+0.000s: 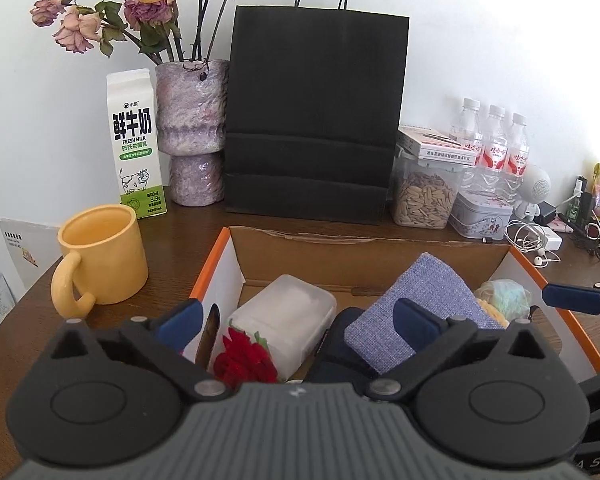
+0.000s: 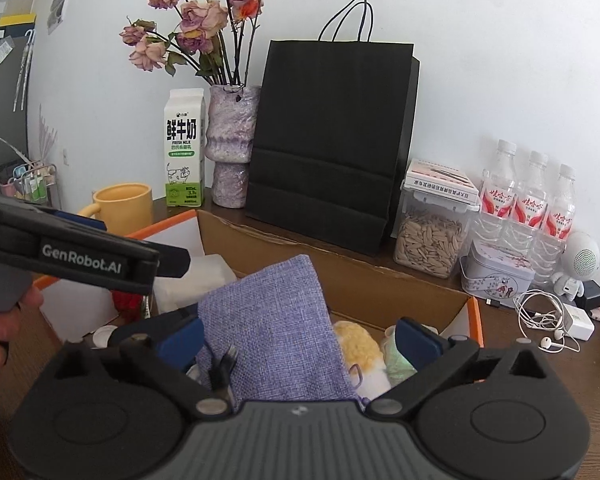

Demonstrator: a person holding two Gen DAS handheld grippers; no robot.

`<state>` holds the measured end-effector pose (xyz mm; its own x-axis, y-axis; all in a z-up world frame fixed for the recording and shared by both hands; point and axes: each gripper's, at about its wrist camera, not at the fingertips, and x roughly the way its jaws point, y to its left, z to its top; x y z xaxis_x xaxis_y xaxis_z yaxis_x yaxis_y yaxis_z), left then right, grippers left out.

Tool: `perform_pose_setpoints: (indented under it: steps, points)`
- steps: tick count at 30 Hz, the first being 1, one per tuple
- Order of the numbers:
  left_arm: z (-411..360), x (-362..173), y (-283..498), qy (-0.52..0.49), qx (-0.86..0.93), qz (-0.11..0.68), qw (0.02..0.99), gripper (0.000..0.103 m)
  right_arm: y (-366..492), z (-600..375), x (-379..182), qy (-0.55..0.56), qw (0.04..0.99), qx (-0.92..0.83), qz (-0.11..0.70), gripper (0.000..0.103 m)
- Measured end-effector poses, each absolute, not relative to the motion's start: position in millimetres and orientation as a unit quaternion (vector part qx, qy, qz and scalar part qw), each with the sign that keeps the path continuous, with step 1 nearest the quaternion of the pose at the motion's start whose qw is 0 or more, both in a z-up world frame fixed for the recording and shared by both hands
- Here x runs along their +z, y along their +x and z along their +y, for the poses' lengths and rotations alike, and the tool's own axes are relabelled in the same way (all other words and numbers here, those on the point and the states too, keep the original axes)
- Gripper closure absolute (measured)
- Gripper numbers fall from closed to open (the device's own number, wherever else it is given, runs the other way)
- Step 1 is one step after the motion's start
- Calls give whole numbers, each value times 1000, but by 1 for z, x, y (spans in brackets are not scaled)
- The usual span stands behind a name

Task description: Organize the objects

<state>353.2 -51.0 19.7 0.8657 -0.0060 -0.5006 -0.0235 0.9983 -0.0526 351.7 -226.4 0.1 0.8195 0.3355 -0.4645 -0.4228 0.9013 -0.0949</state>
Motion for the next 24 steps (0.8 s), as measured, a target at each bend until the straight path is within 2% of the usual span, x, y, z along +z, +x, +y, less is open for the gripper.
perform_pose_setpoints:
  steps: [6, 24]
  points:
    - [-55, 31, 320, -25, 2, 243, 970, 0, 321, -227, 12, -104, 955, 193, 201, 1]
    - [-48, 5, 205, -16, 6, 308, 951, 0, 186, -237, -11, -102, 942, 213, 239, 1]
